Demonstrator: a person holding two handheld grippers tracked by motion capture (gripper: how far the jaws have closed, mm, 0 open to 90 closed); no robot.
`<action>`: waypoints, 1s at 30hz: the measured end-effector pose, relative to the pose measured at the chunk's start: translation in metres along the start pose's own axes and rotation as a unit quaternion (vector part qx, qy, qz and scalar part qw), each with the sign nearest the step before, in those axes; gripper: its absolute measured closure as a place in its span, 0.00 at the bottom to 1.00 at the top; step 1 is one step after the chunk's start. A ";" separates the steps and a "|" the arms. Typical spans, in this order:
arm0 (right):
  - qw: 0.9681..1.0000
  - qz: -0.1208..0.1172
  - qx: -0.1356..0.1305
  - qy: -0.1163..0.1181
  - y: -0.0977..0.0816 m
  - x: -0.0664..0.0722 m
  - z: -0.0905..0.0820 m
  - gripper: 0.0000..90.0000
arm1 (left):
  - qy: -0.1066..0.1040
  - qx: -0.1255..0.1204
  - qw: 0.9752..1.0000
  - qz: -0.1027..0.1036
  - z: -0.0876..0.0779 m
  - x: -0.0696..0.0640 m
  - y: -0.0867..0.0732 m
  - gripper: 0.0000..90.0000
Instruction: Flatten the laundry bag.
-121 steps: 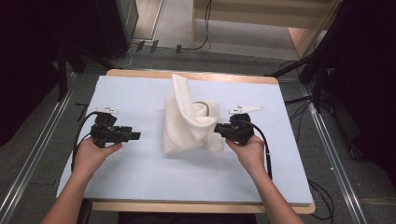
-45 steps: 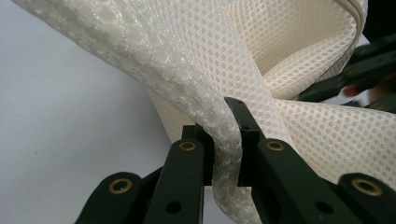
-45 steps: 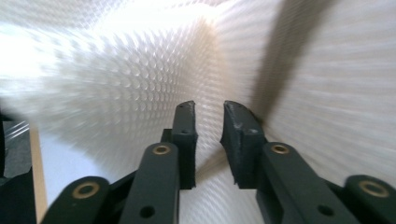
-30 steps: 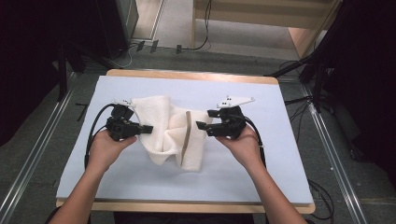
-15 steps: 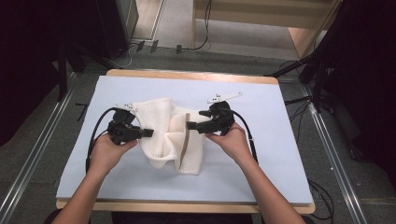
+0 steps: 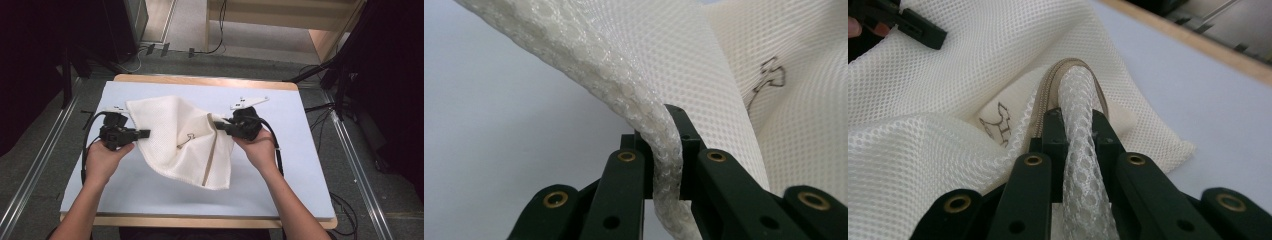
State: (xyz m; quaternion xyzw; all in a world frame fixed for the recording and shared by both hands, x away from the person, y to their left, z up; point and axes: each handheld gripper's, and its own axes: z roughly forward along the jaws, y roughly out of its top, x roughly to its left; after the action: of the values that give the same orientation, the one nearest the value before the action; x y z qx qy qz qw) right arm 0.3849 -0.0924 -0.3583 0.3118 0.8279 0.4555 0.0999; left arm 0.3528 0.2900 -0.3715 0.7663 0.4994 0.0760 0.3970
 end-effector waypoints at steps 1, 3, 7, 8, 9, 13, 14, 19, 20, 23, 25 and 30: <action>1.000 -0.012 -0.017 -0.023 0.005 0.000 -0.012 0.92 | 0.003 -0.020 1.000 -0.011 -0.009 0.007 0.000 0.97; 0.998 -0.028 -0.034 -0.047 0.009 0.000 -0.025 0.92 | 0.005 -0.023 1.000 -0.021 -0.013 0.013 -0.003 0.97; 0.997 -0.017 -0.053 -0.056 0.002 -0.005 -0.045 0.92 | 0.007 -0.019 0.999 -0.034 -0.012 0.020 -0.010 0.96; 0.997 -0.018 -0.050 -0.060 -0.003 -0.005 -0.048 0.92 | 0.008 -0.017 0.999 -0.037 -0.010 0.022 -0.013 0.96; 0.997 -0.015 -0.047 -0.061 -0.010 -0.006 -0.050 0.92 | -0.002 -0.013 0.999 -0.052 -0.006 0.027 -0.017 0.96; 0.998 0.012 -0.031 -0.046 -0.039 -0.008 -0.055 0.92 | -0.011 -0.010 0.998 -0.067 0.001 0.032 -0.020 0.96; 0.999 0.018 -0.026 -0.044 -0.046 -0.007 -0.055 0.91 | -0.008 -0.006 0.998 -0.065 0.008 0.031 -0.020 0.95; 0.999 0.029 -0.004 -0.038 -0.069 -0.002 -0.052 0.91 | -0.004 0.000 0.998 -0.060 0.019 0.034 -0.017 0.95; 0.999 0.035 -0.001 -0.033 -0.077 -0.001 -0.051 0.91 | -0.003 0.001 0.998 -0.062 0.024 0.038 -0.014 0.95; 0.999 0.041 0.010 -0.021 -0.084 0.005 -0.047 0.90 | -0.001 0.003 0.998 -0.061 0.031 0.045 -0.008 0.95; 0.999 0.047 0.017 -0.011 -0.088 0.011 -0.043 0.89 | 0.001 0.002 0.998 -0.068 0.034 0.052 -0.005 0.95; 0.998 0.049 0.026 0.011 -0.092 0.027 -0.035 0.88 | 0.001 0.001 0.997 -0.077 0.038 0.069 0.001 0.95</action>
State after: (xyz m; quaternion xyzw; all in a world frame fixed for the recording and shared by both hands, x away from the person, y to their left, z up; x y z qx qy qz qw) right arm 0.3089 -0.1360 -0.4109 0.3495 0.8240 0.4418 0.0601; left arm 0.4069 0.3266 -0.4153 0.7259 0.5573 0.0461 0.4004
